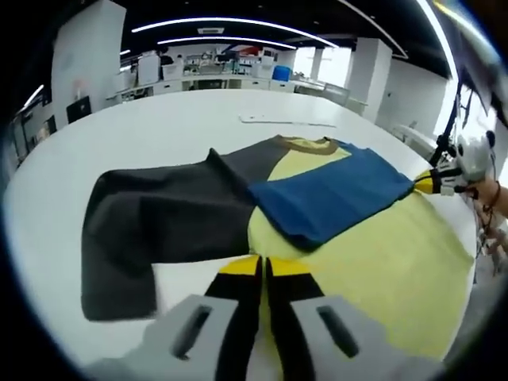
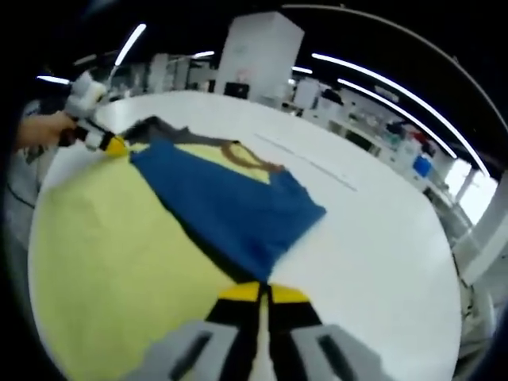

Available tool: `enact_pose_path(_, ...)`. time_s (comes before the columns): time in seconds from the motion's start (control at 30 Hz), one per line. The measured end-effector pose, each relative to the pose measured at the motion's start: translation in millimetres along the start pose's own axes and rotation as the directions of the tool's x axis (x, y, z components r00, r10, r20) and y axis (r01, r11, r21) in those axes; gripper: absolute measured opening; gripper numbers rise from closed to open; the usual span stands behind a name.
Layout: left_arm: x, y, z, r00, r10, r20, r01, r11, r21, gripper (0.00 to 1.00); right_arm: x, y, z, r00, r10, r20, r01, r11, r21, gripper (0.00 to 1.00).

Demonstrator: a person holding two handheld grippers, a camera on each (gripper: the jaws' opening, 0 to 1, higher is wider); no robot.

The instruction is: Fold the garment on the visible template until the final outline fits inside the template.

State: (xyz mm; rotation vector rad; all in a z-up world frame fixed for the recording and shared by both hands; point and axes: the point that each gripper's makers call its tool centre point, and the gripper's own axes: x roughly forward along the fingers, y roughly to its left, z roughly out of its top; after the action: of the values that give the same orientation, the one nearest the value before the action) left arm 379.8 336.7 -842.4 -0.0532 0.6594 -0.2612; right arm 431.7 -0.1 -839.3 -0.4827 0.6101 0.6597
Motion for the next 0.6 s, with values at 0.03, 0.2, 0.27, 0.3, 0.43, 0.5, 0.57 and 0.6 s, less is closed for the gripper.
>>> enact_pose_path(0.03,0.1,-0.1,0.0,1.0,0.0,-0.001,0.0,1.0,-0.003,0.0,0.3,-0.8,-0.7,1.0,0.001,-0.001,-0.001,1.0,0.005,0.0)
enact_pose_path(0.2,-0.6,-0.8,-0.7,1.0,0.005,-0.007,-0.006,1.0,-0.009,0.0,1.3,0.2,-3.0,1.0,0.005,-0.012,-0.005,1.0,0.005,0.0)
enact_pose_path(0.27,-0.6,0.3,-0.9,1.0,0.008,-0.007,-0.008,1.0,-0.014,0.0,2.1,-0.5,-3.9,1.0,0.002,-0.017,-0.002,1.0,0.006,0.0)
enact_pose_path(0.3,-0.7,1.0,-0.9,1.0,0.011,-0.006,-0.011,1.0,-0.015,0.0,2.4,-0.9,-4.7,1.0,0.001,-0.021,-0.001,1.0,0.01,0.0)
enact_pose_path(0.43,-0.9,1.6,-0.9,1.0,0.014,-0.008,-0.014,1.0,-0.022,0.0,1.5,-4.1,-7.3,1.0,0.0,-0.029,0.001,1.0,0.025,0.0)
enact_pose_path(0.5,-0.9,2.5,-0.9,1.0,0.014,-0.01,-0.014,1.0,-0.022,0.0,1.0,-4.3,-8.2,0.999,0.003,-0.032,-0.001,0.999,0.033,0.0)
enact_pose_path(0.57,-0.7,2.9,-0.9,1.0,0.013,-0.012,-0.013,1.0,-0.02,0.0,0.4,-5.2,-9.7,0.999,0.001,-0.037,0.0,0.999,0.034,0.0)
enact_pose_path(0.6,-0.7,2.5,-0.9,1.0,0.013,-0.012,-0.013,1.0,-0.02,0.0,0.2,-4.9,-9.8,0.999,0.004,-0.037,-0.003,0.999,0.033,0.0)
